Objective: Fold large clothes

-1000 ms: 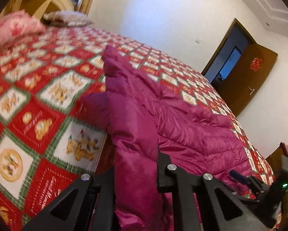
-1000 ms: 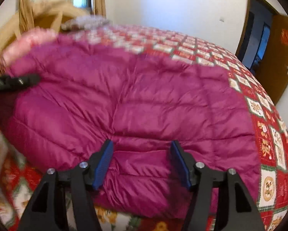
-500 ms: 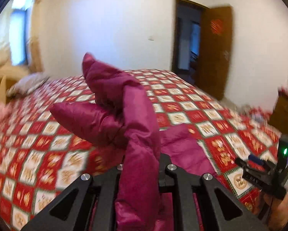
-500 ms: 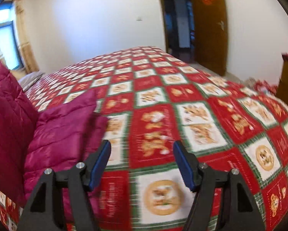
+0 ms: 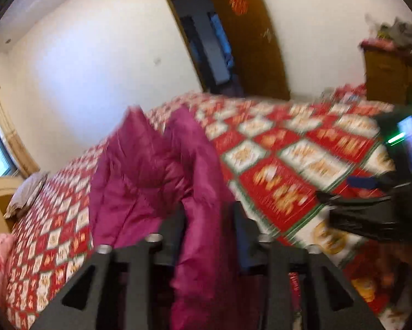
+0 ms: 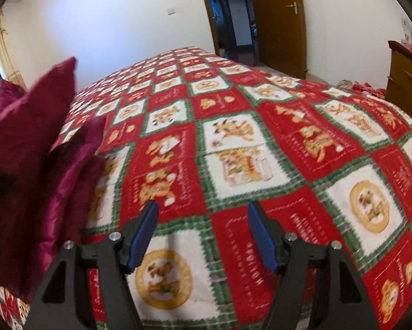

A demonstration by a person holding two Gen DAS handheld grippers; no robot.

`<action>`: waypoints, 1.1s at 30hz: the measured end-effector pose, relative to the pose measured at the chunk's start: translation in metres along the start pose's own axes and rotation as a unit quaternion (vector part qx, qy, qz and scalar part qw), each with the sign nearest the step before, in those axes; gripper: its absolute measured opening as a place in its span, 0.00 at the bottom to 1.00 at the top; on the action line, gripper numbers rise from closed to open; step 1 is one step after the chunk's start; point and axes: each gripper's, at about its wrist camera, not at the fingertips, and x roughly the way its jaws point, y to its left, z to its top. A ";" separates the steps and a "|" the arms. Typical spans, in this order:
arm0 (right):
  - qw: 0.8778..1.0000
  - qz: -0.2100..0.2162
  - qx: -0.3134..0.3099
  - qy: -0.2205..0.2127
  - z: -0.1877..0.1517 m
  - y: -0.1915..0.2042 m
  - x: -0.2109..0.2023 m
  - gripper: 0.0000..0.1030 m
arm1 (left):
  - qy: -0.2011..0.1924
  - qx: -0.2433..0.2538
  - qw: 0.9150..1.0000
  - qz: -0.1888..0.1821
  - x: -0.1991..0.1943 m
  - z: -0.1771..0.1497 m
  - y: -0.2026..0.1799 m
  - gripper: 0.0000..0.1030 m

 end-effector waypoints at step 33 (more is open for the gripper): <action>0.989 -0.030 -0.141 0.042 0.073 0.210 0.034 0.47 | 0.090 -0.387 0.909 0.125 0.076 -0.082 0.250 0.90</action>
